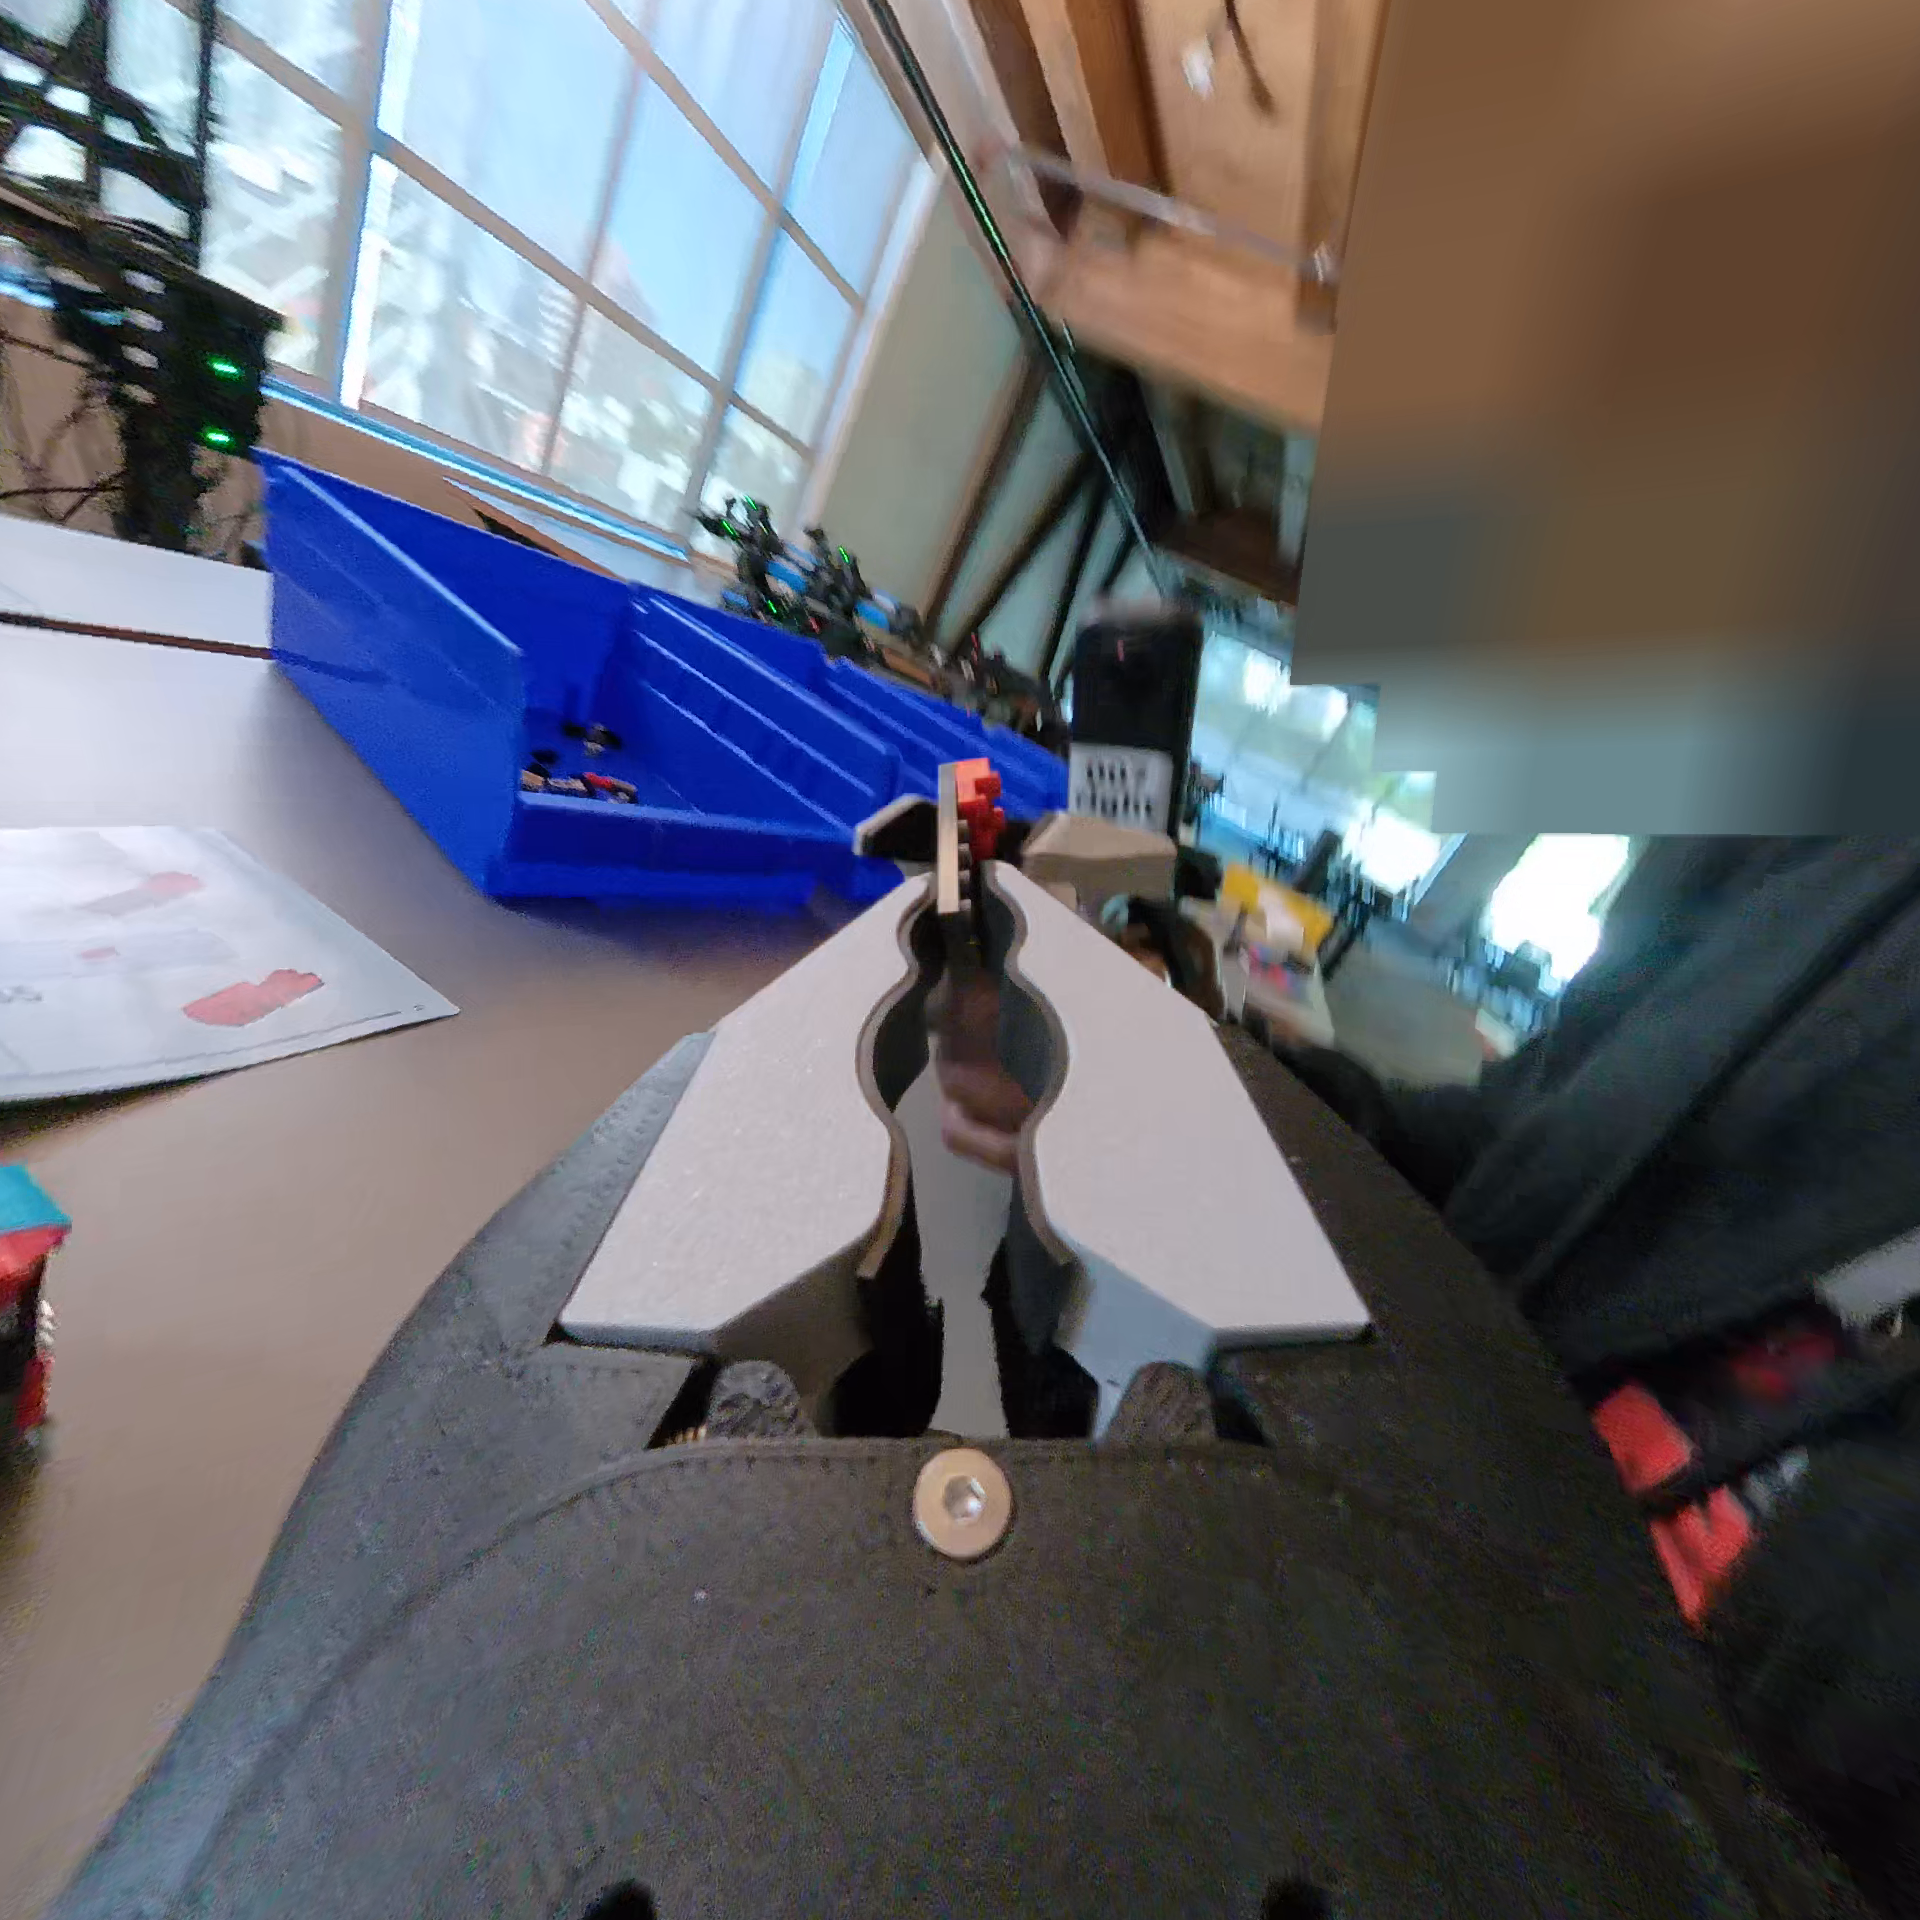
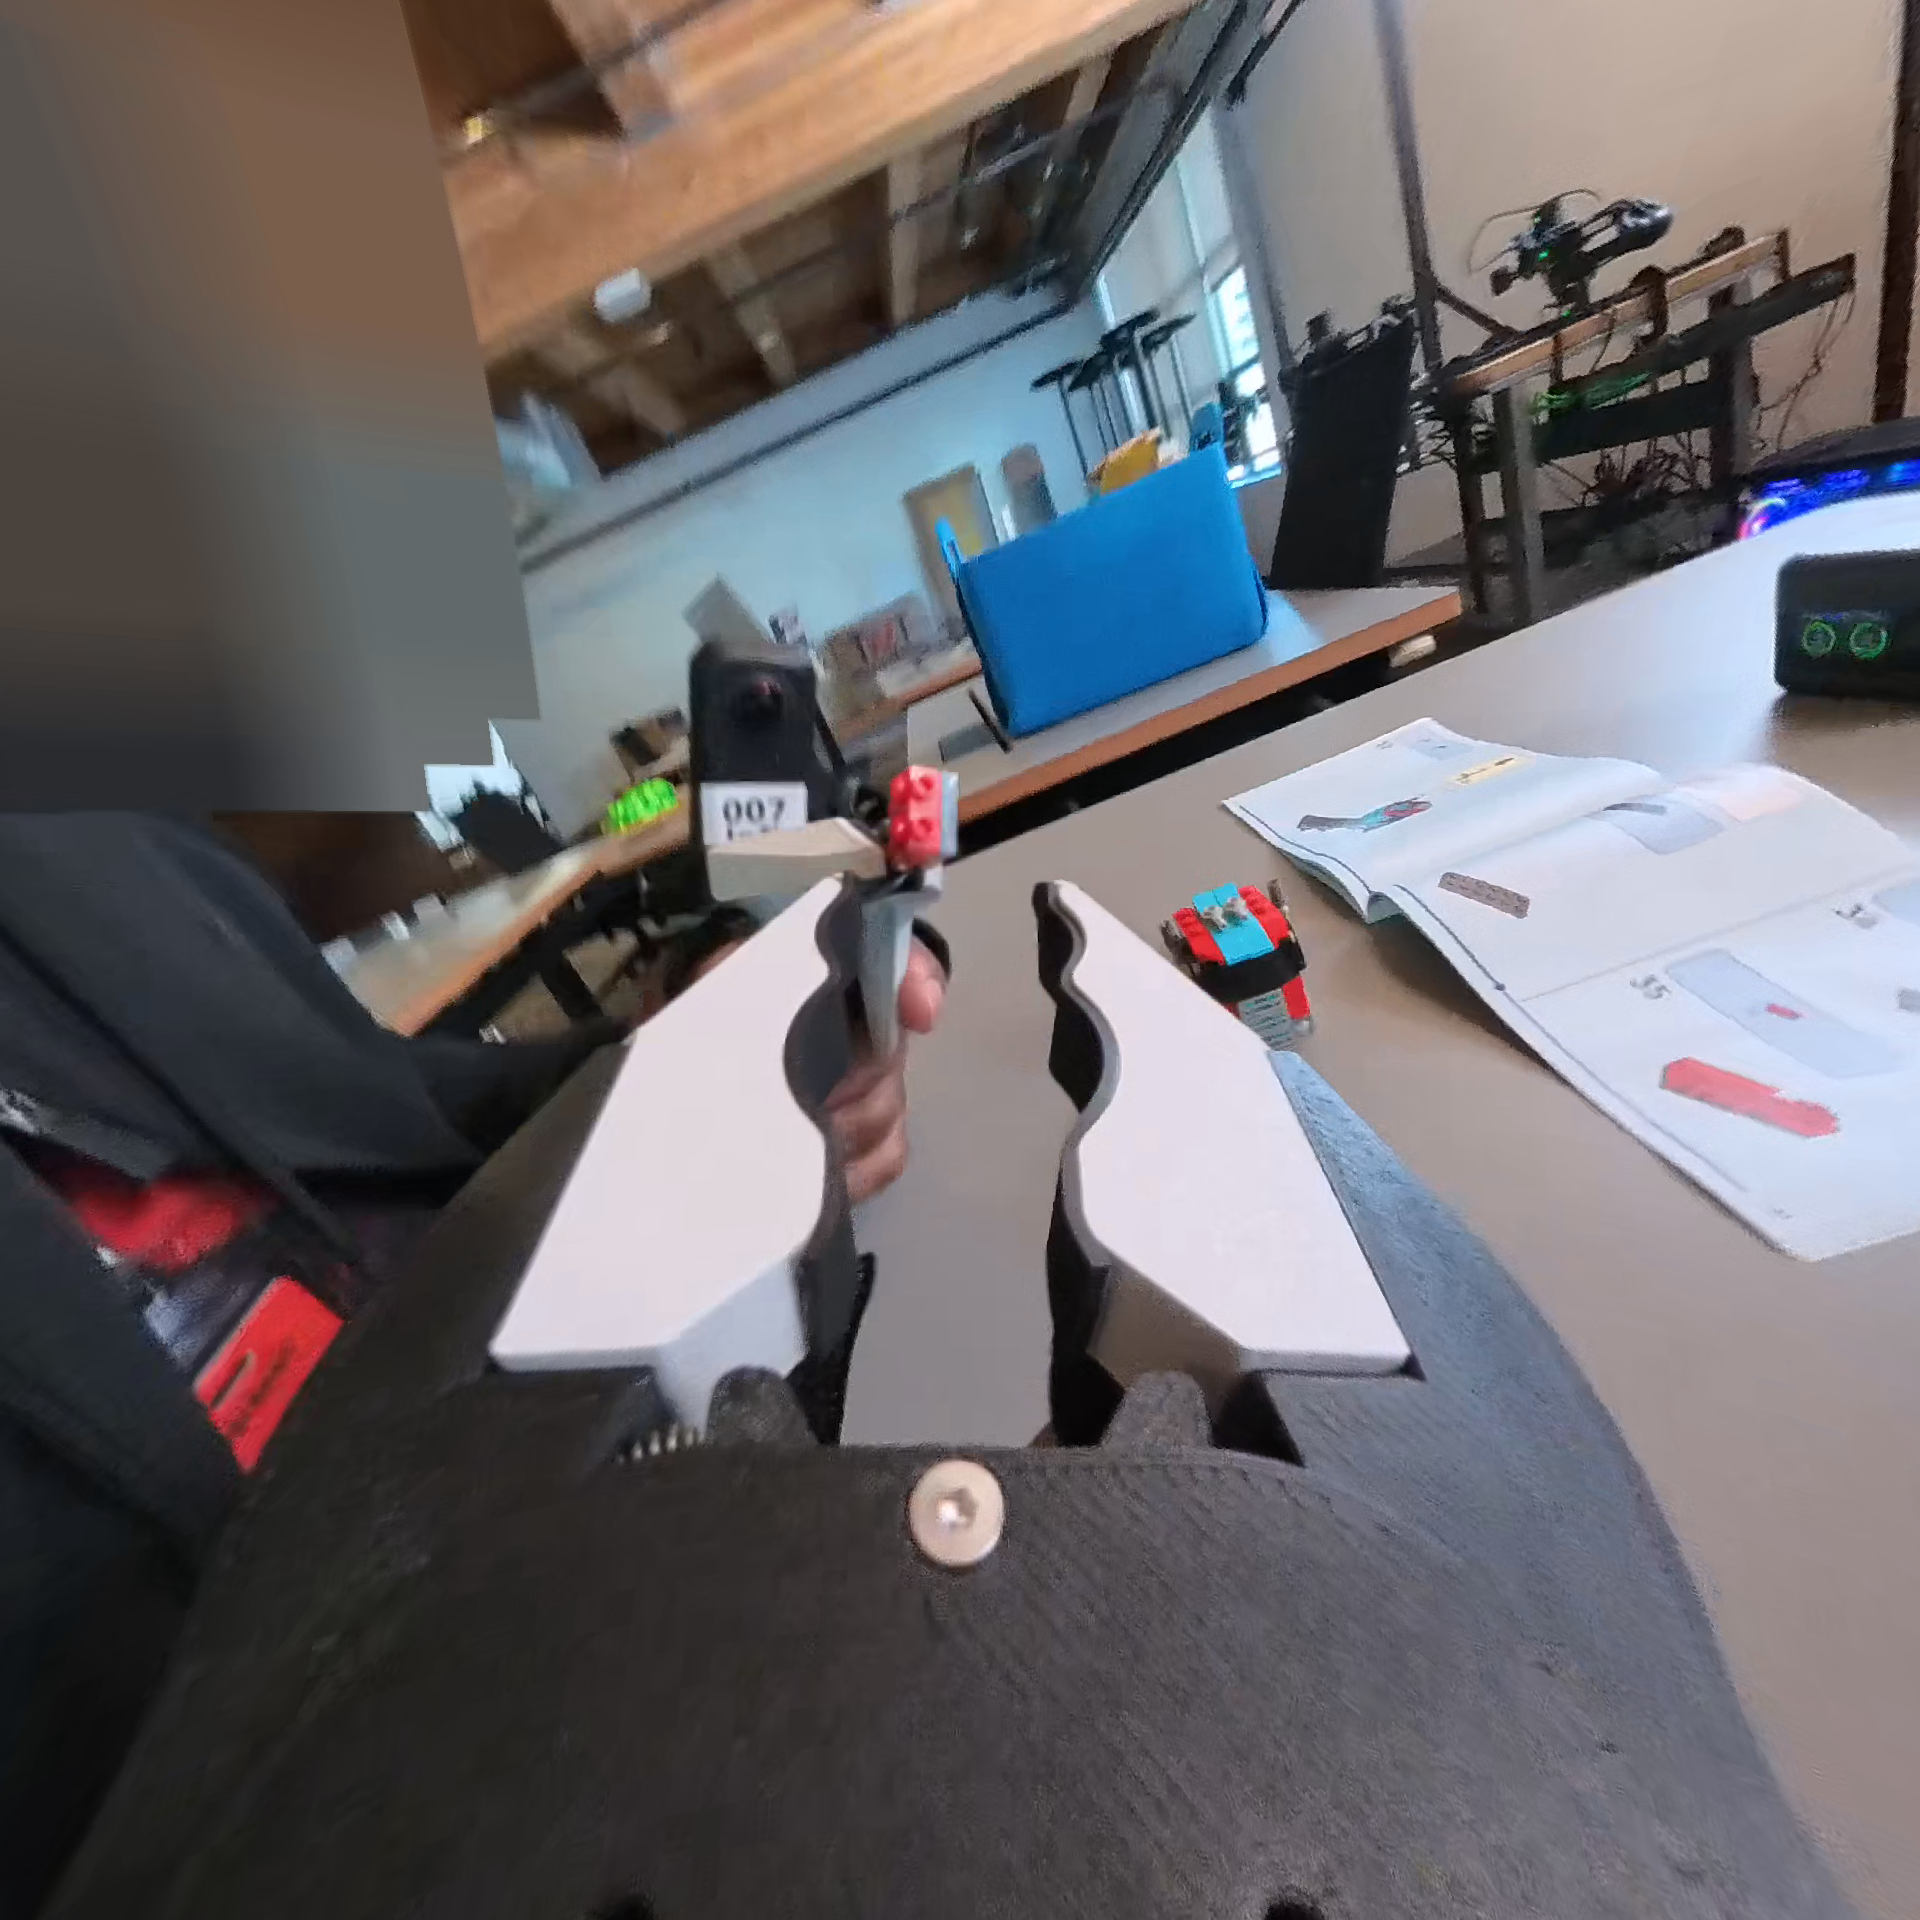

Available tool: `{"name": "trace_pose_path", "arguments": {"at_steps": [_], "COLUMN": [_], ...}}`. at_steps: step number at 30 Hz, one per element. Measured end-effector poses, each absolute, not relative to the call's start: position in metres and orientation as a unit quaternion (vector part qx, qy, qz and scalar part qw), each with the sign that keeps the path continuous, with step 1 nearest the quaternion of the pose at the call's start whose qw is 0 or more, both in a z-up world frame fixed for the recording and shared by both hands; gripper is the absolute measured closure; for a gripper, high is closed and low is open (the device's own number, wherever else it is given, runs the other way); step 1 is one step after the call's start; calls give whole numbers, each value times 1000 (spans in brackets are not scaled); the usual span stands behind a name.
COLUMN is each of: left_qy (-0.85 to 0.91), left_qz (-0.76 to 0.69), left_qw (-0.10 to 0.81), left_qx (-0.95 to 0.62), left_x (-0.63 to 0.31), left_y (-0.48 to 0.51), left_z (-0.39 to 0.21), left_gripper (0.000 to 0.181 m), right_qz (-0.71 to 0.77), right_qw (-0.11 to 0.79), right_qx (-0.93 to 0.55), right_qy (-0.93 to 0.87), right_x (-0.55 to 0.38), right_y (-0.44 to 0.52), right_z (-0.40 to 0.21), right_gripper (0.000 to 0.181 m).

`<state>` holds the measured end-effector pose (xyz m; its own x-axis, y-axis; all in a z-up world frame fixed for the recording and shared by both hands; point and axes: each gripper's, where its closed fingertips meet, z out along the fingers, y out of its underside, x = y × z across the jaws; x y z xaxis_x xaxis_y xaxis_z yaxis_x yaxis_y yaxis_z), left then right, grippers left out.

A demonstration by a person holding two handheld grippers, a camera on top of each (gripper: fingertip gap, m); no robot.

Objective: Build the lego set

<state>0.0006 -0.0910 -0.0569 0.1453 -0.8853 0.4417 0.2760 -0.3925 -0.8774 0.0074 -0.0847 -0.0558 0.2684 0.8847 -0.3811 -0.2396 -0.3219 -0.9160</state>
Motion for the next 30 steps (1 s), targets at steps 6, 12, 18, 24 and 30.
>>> {"name": "trace_pose_path", "arguments": {"at_steps": [6,12,18,24,30], "left_qy": [90,67,75,93,152], "left_qz": [-664,-671,-657,-637,-624], "left_qw": [480,485,495,506,487], "left_qx": [-567,-557,-564,-574,-591], "left_x": [-5,1,7,13,16], "left_y": [-76,-80,-85,-89,-91], "left_z": [-51,-53,-57,-59,-59], "left_gripper": [177,177,176,176,161], "right_qz": [600,642,646,661,659], "right_qw": [488,478,487,487,485], "right_qx": [-617,-590,-582,-567,-562], "right_qy": [-147,-105,-84,-73,-118], "right_x": [1,-3,-1,3,11], "right_y": [-77,-80,-78,-80,-84], "right_z": [-59,-48,-47,-48,-42], "right_gripper": [149,156,169,172,171]}}
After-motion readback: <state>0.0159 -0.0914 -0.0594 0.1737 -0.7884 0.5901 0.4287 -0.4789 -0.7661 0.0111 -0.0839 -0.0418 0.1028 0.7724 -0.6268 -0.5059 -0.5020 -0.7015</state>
